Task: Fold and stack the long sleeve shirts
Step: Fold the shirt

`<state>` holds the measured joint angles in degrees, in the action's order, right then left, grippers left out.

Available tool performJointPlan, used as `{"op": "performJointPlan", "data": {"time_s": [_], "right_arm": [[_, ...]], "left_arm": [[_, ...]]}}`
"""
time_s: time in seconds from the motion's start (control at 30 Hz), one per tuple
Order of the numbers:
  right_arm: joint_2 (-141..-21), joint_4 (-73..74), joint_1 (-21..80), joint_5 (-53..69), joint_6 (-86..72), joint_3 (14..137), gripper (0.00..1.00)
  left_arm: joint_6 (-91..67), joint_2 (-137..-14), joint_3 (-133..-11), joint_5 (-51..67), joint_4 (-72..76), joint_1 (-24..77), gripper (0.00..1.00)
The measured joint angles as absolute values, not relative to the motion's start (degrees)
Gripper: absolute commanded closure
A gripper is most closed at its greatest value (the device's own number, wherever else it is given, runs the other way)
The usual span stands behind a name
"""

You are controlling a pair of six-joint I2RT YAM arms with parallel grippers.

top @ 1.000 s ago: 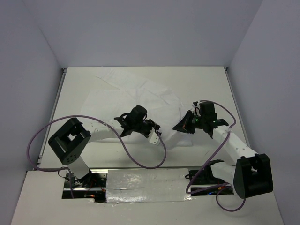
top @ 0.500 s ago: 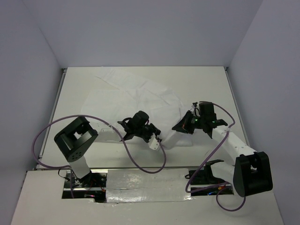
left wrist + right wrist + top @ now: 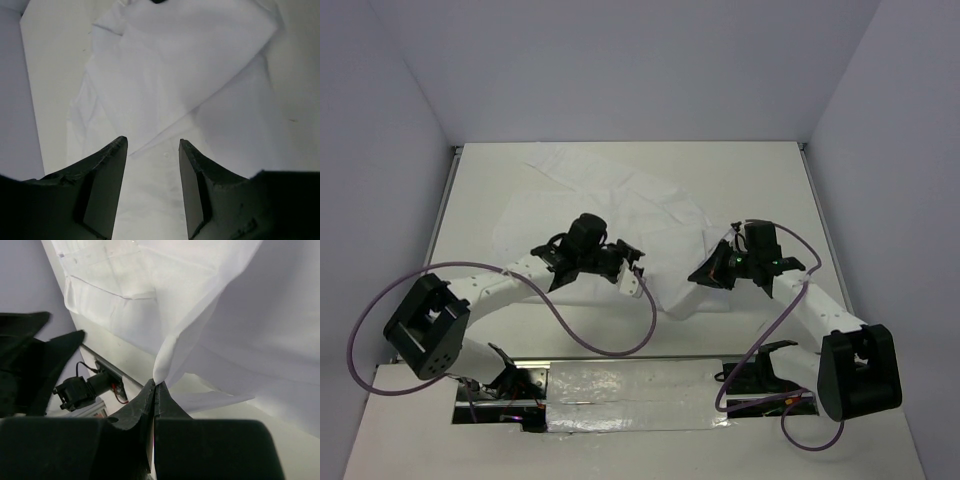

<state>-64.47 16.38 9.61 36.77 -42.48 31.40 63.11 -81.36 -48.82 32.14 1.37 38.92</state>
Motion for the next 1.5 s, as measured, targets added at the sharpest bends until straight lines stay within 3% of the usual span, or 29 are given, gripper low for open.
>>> {"op": "performJointPlan", "data": {"time_s": [0.37, 0.73, 0.77, 0.87, 0.9, 1.0, 1.17, 1.5], "right_arm": [[-64.1, 14.72, 9.58, 36.67, -43.92, 30.81, 1.0], [-63.7, 13.08, 9.5, 36.69, -45.19, 29.12, 1.0], [-63.7, 12.95, 9.5, 36.71, -45.32, 28.97, 1.0], [-63.7, 12.8, 9.5, 36.69, -45.41, 28.53, 1.0], [-63.68, 12.84, 9.5, 36.67, -45.41, 28.51, 1.0], [-63.07, 13.63, 9.5, 36.16, -45.04, 28.51, 1.0], [-58.06, 22.22, 9.52, 31.86, -41.32, 30.22, 1.0], [-46.39, 38.65, 13.74, 26.24, -38.06, 35.0, 1.0]], "left_arm": [[72.29, -89.93, -42.02, 26.02, 10.81, 51.0, 0.4], [65.8, -93.62, -40.49, 20.58, 22.9, 56.42, 0.41], [65.41, -93.91, -40.49, 20.29, 23.73, 56.4, 0.43], [62.54, -95.64, -40.49, 18.96, 26.52, 56.51, 0.67], [61.52, -96.31, -40.49, 18.26, 27.31, 56.58, 0.79], [58.72, -96.88, -40.49, 16.45, 28.42, 56.58, 1.0], [54.76, -93.62, -41.76, 16.14, 24.95, 56.18, 1.0], [47.07, -82.17, -48.49, 32.53, 10.68, 51.24, 1.0]]}}
